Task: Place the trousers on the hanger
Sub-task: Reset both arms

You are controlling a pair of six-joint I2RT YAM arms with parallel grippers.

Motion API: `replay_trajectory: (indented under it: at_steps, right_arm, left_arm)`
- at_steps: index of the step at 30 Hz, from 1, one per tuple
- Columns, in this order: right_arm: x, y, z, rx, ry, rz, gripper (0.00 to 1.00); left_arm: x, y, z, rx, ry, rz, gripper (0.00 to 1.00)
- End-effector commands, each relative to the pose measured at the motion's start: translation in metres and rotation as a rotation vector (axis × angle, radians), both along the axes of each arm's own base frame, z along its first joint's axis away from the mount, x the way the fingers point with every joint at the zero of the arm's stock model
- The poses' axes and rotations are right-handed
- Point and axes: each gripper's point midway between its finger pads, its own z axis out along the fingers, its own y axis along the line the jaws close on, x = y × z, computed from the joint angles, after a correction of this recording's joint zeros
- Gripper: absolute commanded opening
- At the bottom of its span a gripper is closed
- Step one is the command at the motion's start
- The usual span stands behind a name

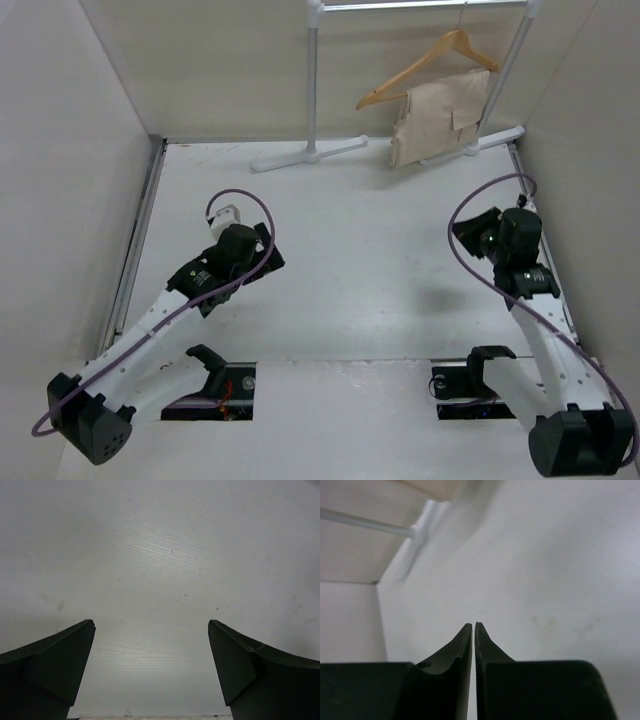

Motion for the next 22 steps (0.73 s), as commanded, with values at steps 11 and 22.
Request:
replay_trajectory:
  at_steps: [11,22]
  right_arm:
    - [-0.091,-0.03,-0.11,-0.044,0.27,-0.197,0.76]
    - [-0.1,0.019,-0.115,-0.018,0.238,0.009,0.78]
  left_arm:
    - [0.015,-0.085,0.002,-0.01,-0.021,-0.133,1.0]
    - [0.008,-0.119,-0.013,0.032,0.013,-0.101,1.0]
